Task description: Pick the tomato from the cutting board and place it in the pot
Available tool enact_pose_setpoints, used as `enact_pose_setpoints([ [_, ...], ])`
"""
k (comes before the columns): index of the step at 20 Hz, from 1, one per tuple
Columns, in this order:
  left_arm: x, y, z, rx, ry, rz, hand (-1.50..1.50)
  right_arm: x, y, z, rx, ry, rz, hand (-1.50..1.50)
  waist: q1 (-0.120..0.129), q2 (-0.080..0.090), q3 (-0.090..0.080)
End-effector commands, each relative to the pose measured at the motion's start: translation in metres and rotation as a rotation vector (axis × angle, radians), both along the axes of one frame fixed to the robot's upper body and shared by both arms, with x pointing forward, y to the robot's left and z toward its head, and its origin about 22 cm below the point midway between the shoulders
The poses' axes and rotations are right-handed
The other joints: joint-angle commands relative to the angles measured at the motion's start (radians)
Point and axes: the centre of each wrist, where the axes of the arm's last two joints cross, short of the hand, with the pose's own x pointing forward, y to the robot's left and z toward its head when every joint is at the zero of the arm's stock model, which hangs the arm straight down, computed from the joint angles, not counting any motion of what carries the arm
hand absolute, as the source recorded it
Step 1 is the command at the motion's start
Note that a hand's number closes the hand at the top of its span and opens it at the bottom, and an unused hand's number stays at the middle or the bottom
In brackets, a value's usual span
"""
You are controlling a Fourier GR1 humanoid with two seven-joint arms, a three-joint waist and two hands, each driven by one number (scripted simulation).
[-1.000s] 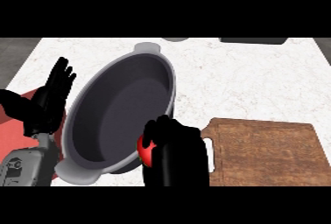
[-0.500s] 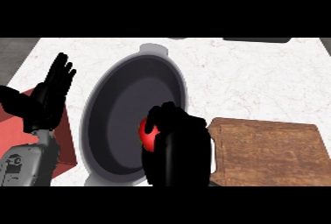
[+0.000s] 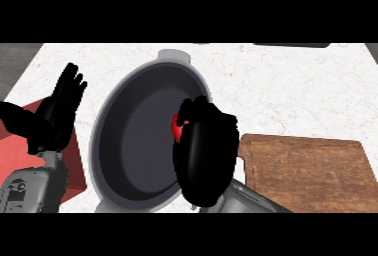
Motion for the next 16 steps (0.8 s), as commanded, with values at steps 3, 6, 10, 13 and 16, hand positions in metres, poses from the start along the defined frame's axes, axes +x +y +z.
enact_pose_setpoints([
  [3, 0.007, -0.001, -0.001, 0.016, -0.02, 0.013, 0.0, 0.025, 0.006, -0.018, -0.021, 0.112, -0.307, 1.5, -0.02, 0.011, 0.001],
  [6, 0.004, -0.003, 0.0, 0.0, -0.027, 0.014, 0.0, 0.038, 0.005, -0.032, -0.004, 0.137, -0.315, 1.5, -0.006, 0.014, 0.002],
  [10, 0.006, -0.003, 0.006, -0.006, -0.016, -0.015, 0.0, 0.038, 0.002, -0.038, 0.048, 0.218, -0.291, 1.5, 0.001, 0.013, 0.003],
  [13, 0.005, 0.001, 0.006, 0.013, -0.027, 0.008, 0.0, 0.047, -0.015, -0.053, 0.156, 0.307, -0.332, -1.5, -0.001, 0.017, 0.005],
  [16, 0.003, -0.004, 0.006, 0.005, -0.021, -0.009, 0.0, 0.047, -0.017, -0.049, 0.277, 0.338, -0.258, -1.5, 0.018, 0.018, 0.006],
])
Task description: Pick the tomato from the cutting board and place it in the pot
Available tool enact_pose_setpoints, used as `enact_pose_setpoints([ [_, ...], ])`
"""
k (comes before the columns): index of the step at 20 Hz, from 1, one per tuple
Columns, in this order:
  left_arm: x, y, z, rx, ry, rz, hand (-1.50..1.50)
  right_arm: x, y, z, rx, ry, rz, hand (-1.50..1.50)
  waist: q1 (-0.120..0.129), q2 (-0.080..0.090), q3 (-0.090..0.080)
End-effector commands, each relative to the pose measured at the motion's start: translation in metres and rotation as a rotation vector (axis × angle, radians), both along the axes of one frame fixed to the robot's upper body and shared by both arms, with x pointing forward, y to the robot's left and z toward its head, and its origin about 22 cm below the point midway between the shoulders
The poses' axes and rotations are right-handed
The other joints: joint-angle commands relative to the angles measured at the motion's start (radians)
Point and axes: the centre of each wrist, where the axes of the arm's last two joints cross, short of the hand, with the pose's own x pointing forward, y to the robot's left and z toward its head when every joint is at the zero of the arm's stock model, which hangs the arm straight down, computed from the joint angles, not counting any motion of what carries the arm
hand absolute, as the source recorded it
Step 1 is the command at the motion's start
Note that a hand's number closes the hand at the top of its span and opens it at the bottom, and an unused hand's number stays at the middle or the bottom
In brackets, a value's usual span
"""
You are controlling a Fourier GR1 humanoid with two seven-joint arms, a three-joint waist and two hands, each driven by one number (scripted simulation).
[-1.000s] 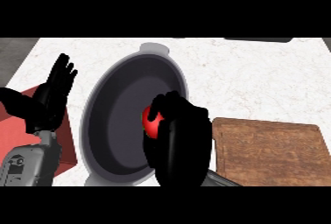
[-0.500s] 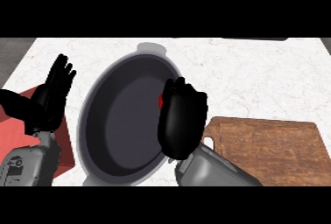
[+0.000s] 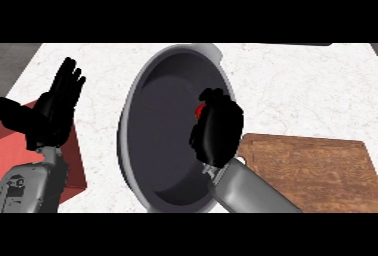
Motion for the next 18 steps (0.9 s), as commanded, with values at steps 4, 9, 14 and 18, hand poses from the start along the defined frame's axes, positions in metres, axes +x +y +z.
enact_pose_setpoints([
  [4, -0.002, -0.004, 0.012, -0.004, -0.007, -0.026, 0.0, 0.001, -0.005, -0.013, 0.412, 0.048, -0.07, -1.5, 0.018, 0.001, 0.003],
  [9, -0.003, -0.006, 0.0, -0.018, 0.001, -0.002, 0.0, 0.007, -0.006, 0.011, 0.612, -0.17, 0.045, -1.5, 0.004, 0.001, 0.002],
  [14, -0.01, 0.015, 0.004, 0.012, 0.007, 0.013, 0.0, -0.01, -0.01, -0.003, 0.766, -0.263, 0.056, -1.5, -0.022, -0.011, 0.001],
  [18, -0.017, 0.015, -0.017, -0.02, 0.023, 0.034, 0.0, -0.023, -0.012, -0.009, 0.828, -0.33, 0.06, -1.5, -0.048, -0.01, -0.001],
])
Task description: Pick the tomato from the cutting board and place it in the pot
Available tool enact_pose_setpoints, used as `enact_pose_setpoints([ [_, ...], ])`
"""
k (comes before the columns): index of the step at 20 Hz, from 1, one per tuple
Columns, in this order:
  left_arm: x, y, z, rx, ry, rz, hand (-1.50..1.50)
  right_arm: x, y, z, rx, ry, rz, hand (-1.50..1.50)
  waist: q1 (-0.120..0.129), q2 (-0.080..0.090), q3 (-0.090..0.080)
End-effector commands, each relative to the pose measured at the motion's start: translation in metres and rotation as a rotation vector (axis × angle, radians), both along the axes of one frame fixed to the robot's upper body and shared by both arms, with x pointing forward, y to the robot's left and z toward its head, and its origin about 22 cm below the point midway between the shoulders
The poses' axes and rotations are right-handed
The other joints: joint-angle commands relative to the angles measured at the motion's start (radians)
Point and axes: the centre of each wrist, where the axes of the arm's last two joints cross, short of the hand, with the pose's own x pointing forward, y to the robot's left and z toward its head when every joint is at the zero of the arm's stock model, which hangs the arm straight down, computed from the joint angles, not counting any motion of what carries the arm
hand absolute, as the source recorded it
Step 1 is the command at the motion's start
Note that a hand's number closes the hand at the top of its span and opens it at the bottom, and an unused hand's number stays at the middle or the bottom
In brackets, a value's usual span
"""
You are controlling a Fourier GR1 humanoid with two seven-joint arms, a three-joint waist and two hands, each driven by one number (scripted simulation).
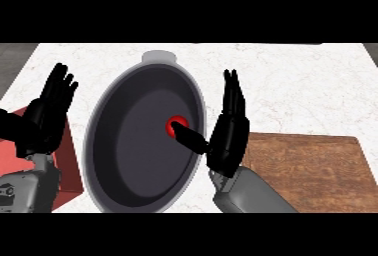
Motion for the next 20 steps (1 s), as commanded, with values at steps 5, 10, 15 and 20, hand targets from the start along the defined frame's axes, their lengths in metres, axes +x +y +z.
enact_pose_setpoints([
  [5, -0.01, 0.006, 0.01, -0.007, 0.012, 0.046, 0.0, -0.06, -0.016, -0.007, 0.235, -0.02, -0.039, -1.5, -0.041, -0.006, -0.001],
  [10, -0.012, 0.01, 0.002, -0.003, -0.02, 0.048, 0.0, -0.105, -0.04, 0.002, 0.252, -0.023, -0.022, -1.5, -0.041, -0.005, -0.001],
  [15, -0.007, 0.006, 0.011, 0.006, -0.001, 0.039, 0.0, -0.115, -0.065, 0.01, 0.195, 0.011, 0.001, -1.5, -0.036, -0.002, -0.001],
  [20, -0.015, 0.028, 0.003, 0.004, -0.003, 0.048, 0.0, -0.135, -0.081, 0.01, 0.2, 0.025, -0.006, -1.5, -0.036, -0.002, -0.001],
])
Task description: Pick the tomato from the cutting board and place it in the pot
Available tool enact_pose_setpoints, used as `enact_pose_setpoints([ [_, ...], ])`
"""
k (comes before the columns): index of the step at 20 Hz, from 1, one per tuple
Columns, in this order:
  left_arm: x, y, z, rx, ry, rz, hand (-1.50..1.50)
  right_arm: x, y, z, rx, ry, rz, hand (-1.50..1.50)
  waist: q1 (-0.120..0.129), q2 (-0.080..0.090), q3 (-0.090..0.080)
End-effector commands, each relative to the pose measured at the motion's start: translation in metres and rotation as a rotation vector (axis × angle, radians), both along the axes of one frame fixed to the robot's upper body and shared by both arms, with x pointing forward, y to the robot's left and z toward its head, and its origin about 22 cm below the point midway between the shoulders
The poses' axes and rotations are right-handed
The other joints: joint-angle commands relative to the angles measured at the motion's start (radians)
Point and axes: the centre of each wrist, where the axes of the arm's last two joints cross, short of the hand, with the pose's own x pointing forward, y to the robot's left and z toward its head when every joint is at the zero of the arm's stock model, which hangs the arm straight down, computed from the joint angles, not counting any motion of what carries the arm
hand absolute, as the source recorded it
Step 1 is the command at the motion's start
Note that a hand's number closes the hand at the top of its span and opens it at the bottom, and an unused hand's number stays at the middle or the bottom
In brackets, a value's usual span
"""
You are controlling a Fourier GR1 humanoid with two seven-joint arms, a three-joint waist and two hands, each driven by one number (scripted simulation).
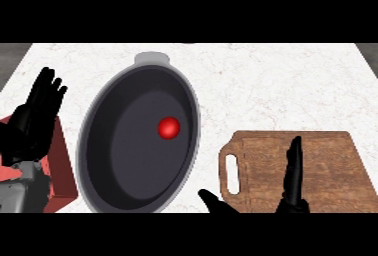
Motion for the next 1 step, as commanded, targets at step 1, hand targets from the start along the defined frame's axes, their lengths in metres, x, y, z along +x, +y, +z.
enact_pose_setpoints([
  [1, 0.0162, -0.0108, -0.0176, 0.006, -0.015, -0.003, 0.0, -0.0159, -0.0104, -0.0016, 0.02, 0.014, 0.001, -1.5, -0.004, 0.002, 0.0],
])
